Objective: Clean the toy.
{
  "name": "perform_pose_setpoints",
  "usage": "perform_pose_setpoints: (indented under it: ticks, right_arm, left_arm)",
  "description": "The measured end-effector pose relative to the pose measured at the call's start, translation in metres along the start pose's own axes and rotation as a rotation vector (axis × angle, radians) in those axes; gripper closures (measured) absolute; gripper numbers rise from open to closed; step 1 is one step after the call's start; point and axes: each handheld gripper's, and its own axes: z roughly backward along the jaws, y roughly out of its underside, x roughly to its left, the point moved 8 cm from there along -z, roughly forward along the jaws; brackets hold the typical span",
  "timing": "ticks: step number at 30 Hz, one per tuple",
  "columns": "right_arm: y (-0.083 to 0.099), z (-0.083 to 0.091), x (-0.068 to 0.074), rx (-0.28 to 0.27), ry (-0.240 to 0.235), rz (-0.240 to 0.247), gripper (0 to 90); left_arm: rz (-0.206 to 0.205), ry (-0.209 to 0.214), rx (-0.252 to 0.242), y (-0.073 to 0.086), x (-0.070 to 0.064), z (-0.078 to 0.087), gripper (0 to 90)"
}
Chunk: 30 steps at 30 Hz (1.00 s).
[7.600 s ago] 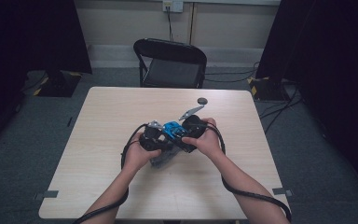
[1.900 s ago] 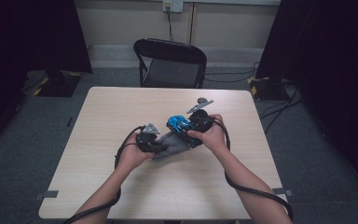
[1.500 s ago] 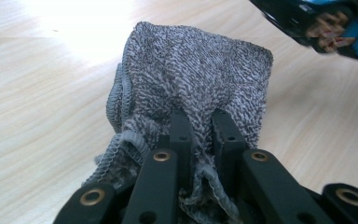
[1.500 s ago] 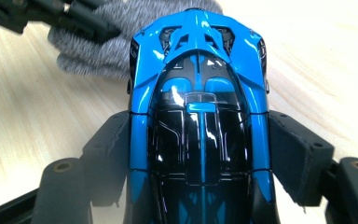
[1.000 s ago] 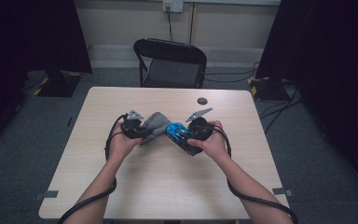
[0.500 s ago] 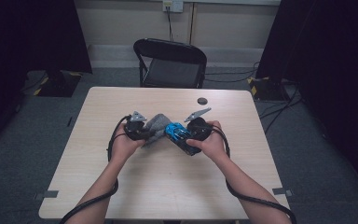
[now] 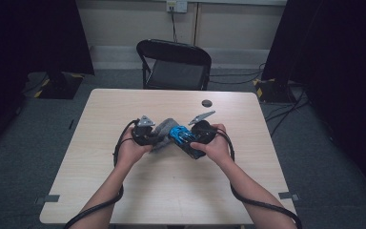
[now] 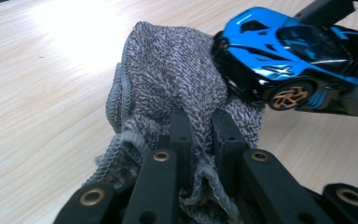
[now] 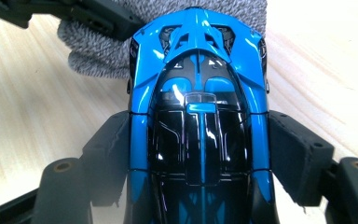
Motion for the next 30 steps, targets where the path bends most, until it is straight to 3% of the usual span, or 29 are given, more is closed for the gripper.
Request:
perform_pose_setpoints:
  ticks: [30]
  right_arm:
    - [-0.006,-0.002,-0.005,0.013,0.010,-0.020,28.2]
  left_arm:
    - [-0.021,0.084,-0.007,0.004,-0.031,-0.014,80.7]
